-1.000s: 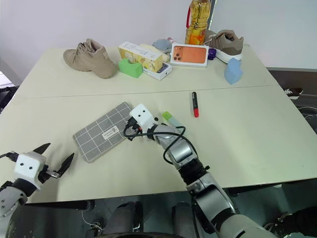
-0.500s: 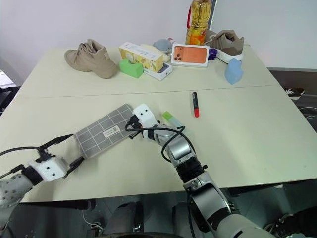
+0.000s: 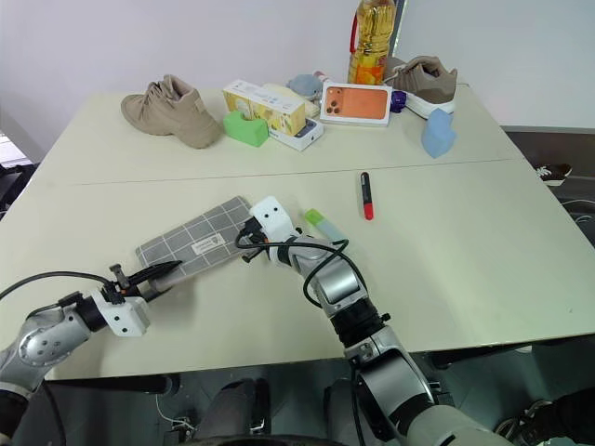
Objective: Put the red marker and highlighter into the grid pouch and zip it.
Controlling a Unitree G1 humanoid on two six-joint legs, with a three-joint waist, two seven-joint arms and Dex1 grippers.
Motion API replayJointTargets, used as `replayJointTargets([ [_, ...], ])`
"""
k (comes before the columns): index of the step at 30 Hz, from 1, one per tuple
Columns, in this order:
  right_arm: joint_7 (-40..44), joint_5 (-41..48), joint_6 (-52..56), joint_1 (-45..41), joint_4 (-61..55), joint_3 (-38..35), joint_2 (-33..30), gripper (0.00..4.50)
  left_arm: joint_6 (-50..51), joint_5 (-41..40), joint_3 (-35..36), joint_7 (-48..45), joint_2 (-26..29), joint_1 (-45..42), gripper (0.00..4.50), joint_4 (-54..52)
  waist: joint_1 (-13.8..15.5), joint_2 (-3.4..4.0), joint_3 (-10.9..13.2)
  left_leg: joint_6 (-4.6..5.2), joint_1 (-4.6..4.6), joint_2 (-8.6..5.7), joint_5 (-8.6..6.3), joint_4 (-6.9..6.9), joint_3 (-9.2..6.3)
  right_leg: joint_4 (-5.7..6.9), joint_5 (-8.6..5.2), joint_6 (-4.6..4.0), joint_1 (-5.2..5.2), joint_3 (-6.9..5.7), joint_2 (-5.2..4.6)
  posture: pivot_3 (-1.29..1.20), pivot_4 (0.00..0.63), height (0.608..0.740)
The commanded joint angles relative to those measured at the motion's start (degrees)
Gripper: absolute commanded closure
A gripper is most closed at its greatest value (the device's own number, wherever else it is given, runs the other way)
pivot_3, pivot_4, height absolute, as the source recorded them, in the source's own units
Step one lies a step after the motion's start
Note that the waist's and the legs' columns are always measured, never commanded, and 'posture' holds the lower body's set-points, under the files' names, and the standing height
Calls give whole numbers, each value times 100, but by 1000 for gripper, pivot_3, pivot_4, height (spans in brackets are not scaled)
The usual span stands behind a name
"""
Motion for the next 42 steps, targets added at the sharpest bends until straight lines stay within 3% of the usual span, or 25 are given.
replayJointTargets([
  [1,-62,11,-169,-11,-323,-174,-73,4500,161,-261,-116,-26,-81,118,4473,-20,-1,0,0,4,0,0,2,3,0,3,0,0,1,-1,1,0,150,740],
  [4,86,169,-229,-88,-677,-457,-316,4500,1041,-1179,-143,-334,-294,266,4473,-655,4,0,1,7,0,0,4,4,1,7,0,1,0,-2,2,0,150,740],
  [7,503,272,-155,-118,-1221,-659,-953,3689,2274,-1956,-96,-504,-592,408,4500,-1589,20,-7,4,7,-8,0,4,12,0,3,0,3,2,-5,1,0,150,740],
  [11,1082,658,273,-58,-1891,-985,-1823,1624,3406,-2274,-80,-513,-954,444,4500,-2613,20,-11,6,8,-15,1,5,15,-4,2,0,4,-1,-8,7,0,150,740],
  [14,1212,698,482,-7,-2067,-908,-2092,145,3780,-2218,-67,-467,-1149,437,4500,-2918,-30,-11,6,9,-1,7,5,7,-5,6,0,4,-1,3,27,0,150,740],
  [25,553,619,625,-276,-1477,-860,-1510,145,4005,-2029,-132,-615,-1443,440,4500,-3270,-6,-11,7,9,2,8,6,15,-1,11,0,4,-1,14,38,0,150,740],
  [29,523,632,533,-341,-1345,-836,-1398,1436,3972,-1997,-114,-652,-1468,473,4500,-3283,29,-11,7,8,2,8,6,13,-1,10,0,4,-2,14,37,0,150,740],
  [35,606,692,566,-321,-1478,-764,-1345,4481,3942,-1947,-124,-677,-1482,495,4500,-3281,21,-11,7,8,1,8,6,12,-3,8,0,4,-2,14,37,0,150,740],
  [42,710,677,610,-276,-1718,-559,-1348,4481,3946,-1894,-163,-682,-1548,473,4500,-3264,17,-11,7,8,1,9,6,11,-3,8,0,4,-3,15,38,0,150,740],
])
